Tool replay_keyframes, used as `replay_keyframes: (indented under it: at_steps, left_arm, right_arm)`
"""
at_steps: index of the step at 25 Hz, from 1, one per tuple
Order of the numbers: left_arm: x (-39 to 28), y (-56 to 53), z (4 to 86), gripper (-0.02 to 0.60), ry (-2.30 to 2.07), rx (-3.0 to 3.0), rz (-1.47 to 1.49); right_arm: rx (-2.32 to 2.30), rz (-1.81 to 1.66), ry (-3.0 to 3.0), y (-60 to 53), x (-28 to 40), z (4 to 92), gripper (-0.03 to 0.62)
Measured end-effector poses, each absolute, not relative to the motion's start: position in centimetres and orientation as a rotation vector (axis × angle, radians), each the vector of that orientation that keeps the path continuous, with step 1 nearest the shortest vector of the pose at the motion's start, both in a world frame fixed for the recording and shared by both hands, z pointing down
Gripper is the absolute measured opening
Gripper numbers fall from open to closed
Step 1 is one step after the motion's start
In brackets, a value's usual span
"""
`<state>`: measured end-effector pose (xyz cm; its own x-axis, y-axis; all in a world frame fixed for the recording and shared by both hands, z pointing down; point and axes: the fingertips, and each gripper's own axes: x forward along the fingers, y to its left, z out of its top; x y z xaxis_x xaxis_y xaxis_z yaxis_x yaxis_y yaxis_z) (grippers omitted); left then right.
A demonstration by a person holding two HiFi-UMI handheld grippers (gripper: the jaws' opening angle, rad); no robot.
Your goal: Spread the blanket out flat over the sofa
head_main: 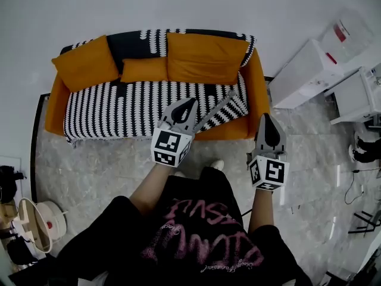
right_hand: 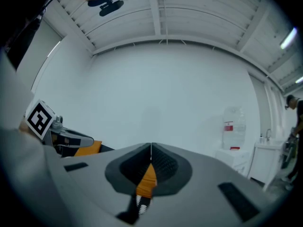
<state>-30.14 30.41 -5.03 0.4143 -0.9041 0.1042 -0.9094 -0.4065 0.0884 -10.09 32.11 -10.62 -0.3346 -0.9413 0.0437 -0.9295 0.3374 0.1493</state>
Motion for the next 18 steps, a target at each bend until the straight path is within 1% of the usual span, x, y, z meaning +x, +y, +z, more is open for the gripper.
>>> replay_keyframes:
  at_steps: [18]
  left_arm:
    - [-26.2,29.4,-4.3,0.014,-1.571,2.573,0.135]
  right_arm:
    - [1.788,-0.082,-2.462,31.5,-6.2,-9.5,0.02]
